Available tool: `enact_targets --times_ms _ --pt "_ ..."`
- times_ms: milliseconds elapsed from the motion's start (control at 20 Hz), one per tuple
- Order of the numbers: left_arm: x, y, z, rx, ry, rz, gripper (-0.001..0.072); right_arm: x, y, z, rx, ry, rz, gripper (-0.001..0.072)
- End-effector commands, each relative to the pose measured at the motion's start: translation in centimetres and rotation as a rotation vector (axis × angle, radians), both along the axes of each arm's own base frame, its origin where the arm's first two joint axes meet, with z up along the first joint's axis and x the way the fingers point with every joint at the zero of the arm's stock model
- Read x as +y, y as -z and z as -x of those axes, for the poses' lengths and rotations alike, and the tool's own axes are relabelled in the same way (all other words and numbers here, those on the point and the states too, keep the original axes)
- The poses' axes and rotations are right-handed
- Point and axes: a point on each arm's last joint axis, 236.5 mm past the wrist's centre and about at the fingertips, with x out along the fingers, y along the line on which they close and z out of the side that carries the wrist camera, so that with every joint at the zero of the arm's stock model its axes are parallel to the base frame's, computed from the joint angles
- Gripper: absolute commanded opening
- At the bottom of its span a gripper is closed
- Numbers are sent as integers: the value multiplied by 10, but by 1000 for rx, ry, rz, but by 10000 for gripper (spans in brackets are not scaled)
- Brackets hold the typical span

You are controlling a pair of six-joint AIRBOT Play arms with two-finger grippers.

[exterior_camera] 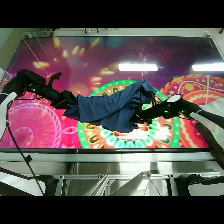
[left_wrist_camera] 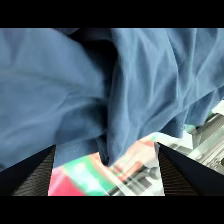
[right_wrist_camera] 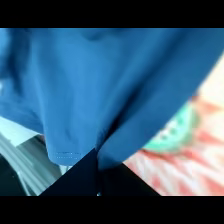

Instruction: Fold the shirts.

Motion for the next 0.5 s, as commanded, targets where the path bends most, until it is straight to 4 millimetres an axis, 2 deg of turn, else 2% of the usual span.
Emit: enact_targets --times_ms 0,100,200,300,350,400,450 --pt "-8 18 3 39 13 3 701 13 -3 3 -14 -23 -38 19" --pt "-30 18 -1 65 -18 90 701 14 -4 3 -21 -27 -46 19" --pt "-61 5 -8 53 -34 218 700 14 -4 3 -21 -27 -47 19" --pt "-77 2 -8 38 -4 225 699 14 -4 3 -21 -27 -46 19" --pt "-83 0 -8 31 8 228 665 14 -4 3 -22 -28 -46 19" --pt "-87 -2 -9 22 20 226 359 14 -4 3 -22 -28 -46 19" --pt "-90 -5 -11 9 28 229 12 14 -4 3 -21 -28 -46 18"
